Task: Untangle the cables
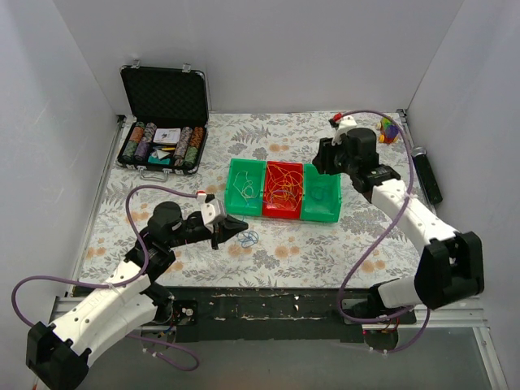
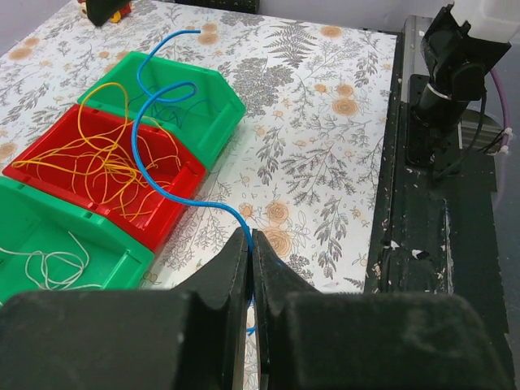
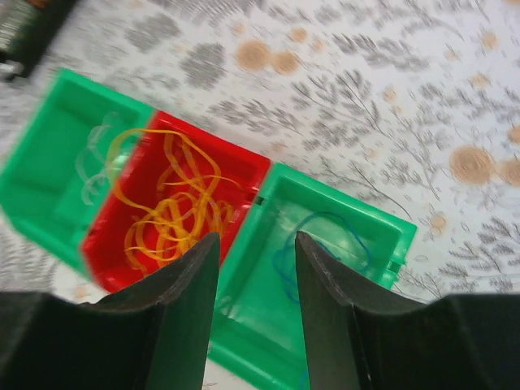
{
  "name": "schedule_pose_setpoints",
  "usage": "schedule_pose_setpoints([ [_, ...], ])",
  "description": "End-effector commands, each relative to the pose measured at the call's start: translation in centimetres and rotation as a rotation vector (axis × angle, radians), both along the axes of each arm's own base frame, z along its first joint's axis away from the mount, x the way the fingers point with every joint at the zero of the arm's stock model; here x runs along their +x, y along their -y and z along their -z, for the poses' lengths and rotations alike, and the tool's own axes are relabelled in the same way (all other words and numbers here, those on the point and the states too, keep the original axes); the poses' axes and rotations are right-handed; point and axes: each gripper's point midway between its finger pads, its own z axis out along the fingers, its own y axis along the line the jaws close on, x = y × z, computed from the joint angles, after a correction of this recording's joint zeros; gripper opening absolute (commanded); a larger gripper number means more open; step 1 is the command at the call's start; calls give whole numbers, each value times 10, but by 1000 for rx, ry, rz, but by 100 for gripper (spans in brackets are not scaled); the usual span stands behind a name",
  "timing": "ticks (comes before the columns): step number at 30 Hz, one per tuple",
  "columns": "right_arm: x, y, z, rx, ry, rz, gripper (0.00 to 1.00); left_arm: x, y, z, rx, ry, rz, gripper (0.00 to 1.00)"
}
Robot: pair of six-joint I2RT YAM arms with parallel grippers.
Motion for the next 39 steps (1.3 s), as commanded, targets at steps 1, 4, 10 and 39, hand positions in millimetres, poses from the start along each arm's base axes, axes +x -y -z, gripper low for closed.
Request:
schedule_pose_setpoints([
  [1,-46,-39,-100,225,200,-274,51,9,-1,-24,-62,31,-48,0],
  [4,-93,-60,-135,314,269,-485,54,12,0,-26,-73,38,-54,0],
  [10,-158,-84,-182,382,315,-761,59,13,3,-22,-62,33,-32,0],
  [39,-217,-208,-157,739,-135,-1050,73,36,0,-61,-110,157,-125,0],
])
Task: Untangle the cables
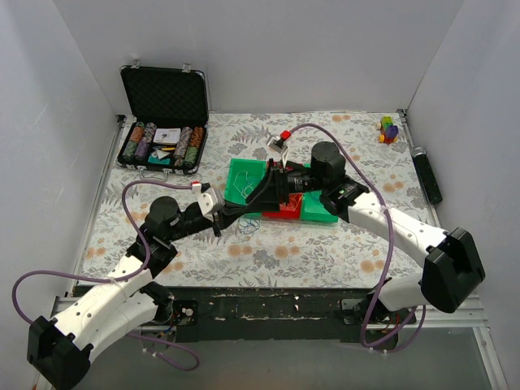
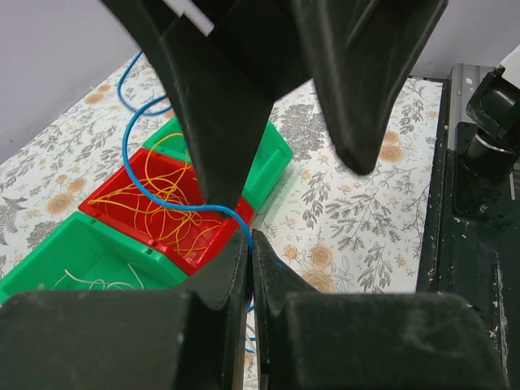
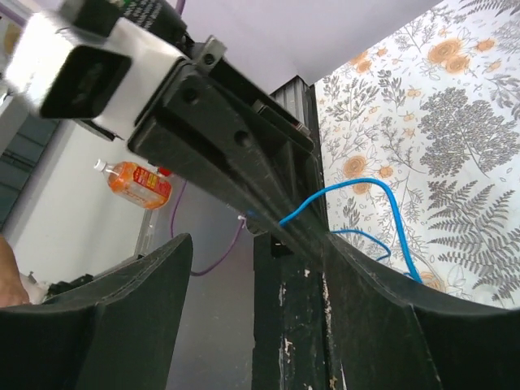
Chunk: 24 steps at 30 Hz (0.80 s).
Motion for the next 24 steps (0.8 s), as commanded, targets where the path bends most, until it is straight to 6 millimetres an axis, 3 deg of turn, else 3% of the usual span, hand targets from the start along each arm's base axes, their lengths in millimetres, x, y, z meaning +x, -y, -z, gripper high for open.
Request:
schedule_pose_setpoints([
  [1,9,-23,-28,65,42,35,67,5,-1,-25,-28,67,-17,0],
  [8,27,-38,-31,71,44,139,37,1,-1,-26,-36,59,2,0],
  [12,34,-39,-31,73,45,193,1,0,-1,-24,-35,49,2,0],
  [16,38,-38,-37,66,57,221,1,-1,-2,-21,-39,35,-4,0],
  [19,42,-34,-57,61,124,255,1,-3,-3,-14,-31,4,-2,47],
  [21,44,-31,-76,66,175,271,1,-7,-4,-7,-26,-20,4,59],
  [24,42,-29,-89,59,192,267,1,-14,-4,3,-16,-52,25,75],
])
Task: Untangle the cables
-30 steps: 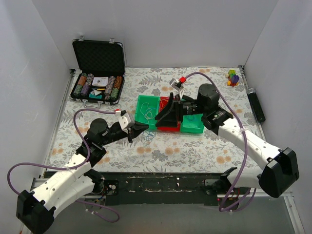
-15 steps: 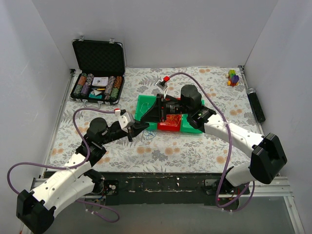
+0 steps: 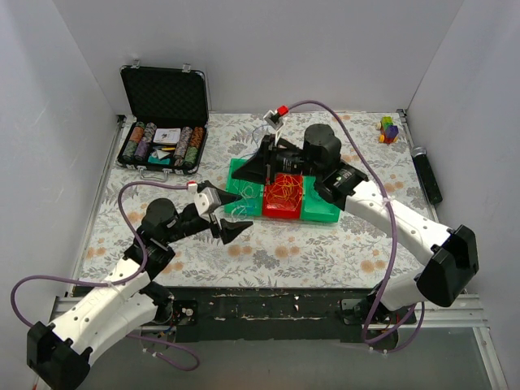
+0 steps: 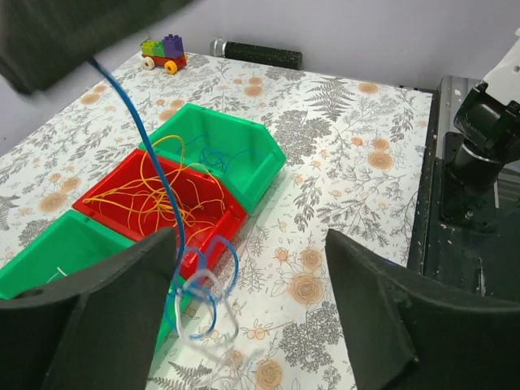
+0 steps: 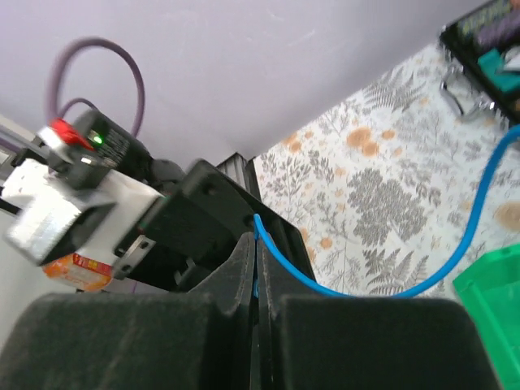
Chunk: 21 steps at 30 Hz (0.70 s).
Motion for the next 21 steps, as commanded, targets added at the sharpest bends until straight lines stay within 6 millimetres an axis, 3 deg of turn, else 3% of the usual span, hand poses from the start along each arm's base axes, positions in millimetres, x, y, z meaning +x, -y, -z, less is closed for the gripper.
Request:
schedule_pose_setpoints([
  [1,-2,9,-58,52,145,24,1,-12,-2,12,6,-39,31,80],
  [4,-6,11,-64,60,147,15,1,-12,-5,19,23,-39,21,97],
  [5,-8,12,-67,64,151,12,1,-10,-6,23,36,-35,8,98],
  [10,-14,18,-76,79,166,7,1,1,-15,38,72,-24,-71,98],
  [16,-22,22,-95,107,183,-6,1,-20,-10,67,85,-131,23,98],
  [21,-27,25,-108,134,192,-18,1,-21,-8,79,85,-149,34,98],
])
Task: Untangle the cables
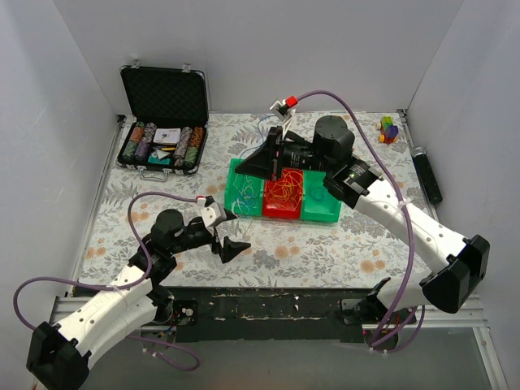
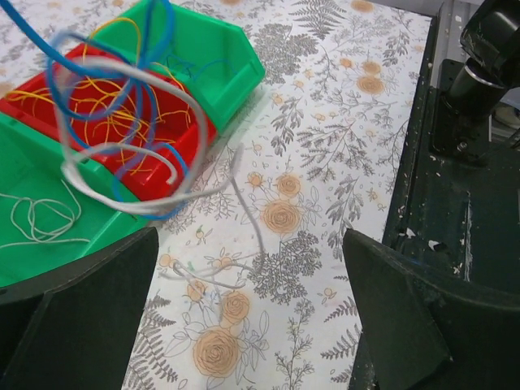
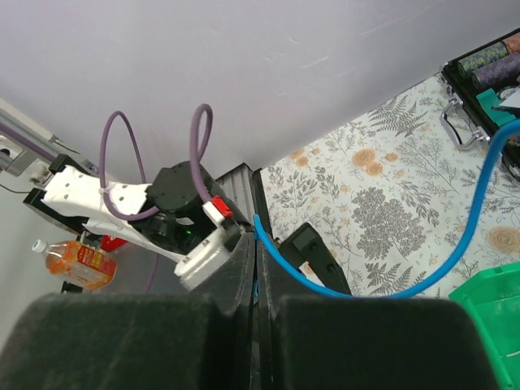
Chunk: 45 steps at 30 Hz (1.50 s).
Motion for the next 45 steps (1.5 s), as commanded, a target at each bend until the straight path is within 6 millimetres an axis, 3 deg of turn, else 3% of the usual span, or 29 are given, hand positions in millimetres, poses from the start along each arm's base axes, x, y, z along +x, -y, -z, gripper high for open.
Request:
schedule_pose_setpoints([
  [1,-19,13,-57,112,106,-27,1,-3,2,8,-10,-17,26,98],
  [4,-24,12,-64,126,107,-41,1,-3,5,13,-17,-21,34,98],
  [9,-31,8,-68,134,112,-59,1,8,7,4,-60,22,-2,98],
  [10,-32,9,-69,137,113,-59,1,10,7,3,-62,31,-8,93],
  [11,-33,8,-70,138,116,-62,1,11,7,3,-59,38,-9,86],
  [12,-35,8,-72,142,117,-62,1,13,6,3,-55,48,-14,71],
  [13,-35,8,-72,141,119,-62,1,16,5,2,-54,55,-32,49],
  [14,-35,9,-73,141,120,-62,1,19,4,1,-60,58,-55,20],
  [16,-34,10,-73,134,125,-52,1,20,2,-1,-58,70,-62,2],
  [17,-33,11,-73,129,130,-43,1,19,2,0,-56,69,-61,0],
  [21,-22,14,-75,66,176,15,1,10,1,8,-31,54,-26,0],
  [24,-6,24,-102,46,241,94,1,8,-1,14,-16,49,-24,0],
  [29,32,61,-135,42,285,244,1,5,-4,29,26,47,-21,0],
  [34,61,101,-155,46,316,354,1,5,-11,50,86,42,-36,0],
  [42,97,144,-137,-4,297,484,1,2,-9,40,85,65,-8,0],
  [45,110,151,-117,-44,264,509,1,4,-7,24,71,94,-1,0],
])
